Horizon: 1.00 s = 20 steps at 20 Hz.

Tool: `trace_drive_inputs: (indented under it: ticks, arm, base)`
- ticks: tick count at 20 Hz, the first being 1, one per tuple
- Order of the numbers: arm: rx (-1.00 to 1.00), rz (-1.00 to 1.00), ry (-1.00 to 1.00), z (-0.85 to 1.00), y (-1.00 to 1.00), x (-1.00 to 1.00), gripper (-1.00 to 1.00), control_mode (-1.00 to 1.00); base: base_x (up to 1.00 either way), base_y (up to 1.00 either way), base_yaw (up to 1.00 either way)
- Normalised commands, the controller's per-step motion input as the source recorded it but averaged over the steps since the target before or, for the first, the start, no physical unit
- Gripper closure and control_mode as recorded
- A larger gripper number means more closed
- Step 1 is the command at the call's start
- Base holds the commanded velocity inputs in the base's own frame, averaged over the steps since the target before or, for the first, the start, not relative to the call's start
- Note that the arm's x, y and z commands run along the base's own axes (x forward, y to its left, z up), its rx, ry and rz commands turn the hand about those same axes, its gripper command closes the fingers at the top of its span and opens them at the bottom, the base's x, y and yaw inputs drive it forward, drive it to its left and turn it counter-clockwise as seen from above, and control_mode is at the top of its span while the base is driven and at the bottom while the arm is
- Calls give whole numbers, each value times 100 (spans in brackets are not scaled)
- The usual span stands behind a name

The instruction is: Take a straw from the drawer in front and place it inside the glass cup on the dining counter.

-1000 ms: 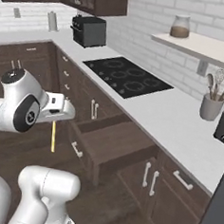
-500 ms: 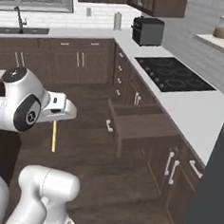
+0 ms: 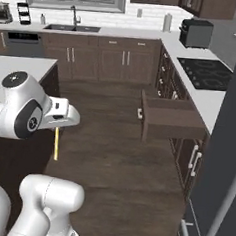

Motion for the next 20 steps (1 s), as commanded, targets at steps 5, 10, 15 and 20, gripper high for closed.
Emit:
trace_drive_inputs:
  ticks: [5,10,15,20]
  arm:
    - [0,0,0,0,0,0,100,100]
    - [0,0,0,0,0,0,100,100]
    - [0,0,0,0,0,0,100,100]
    - [0,0,0,0,0,0,100,100]
  base:
    - [-100,-7,24]
    - [-90,59,-2]
    - [-76,99,-17]
    - [-65,100,-16]
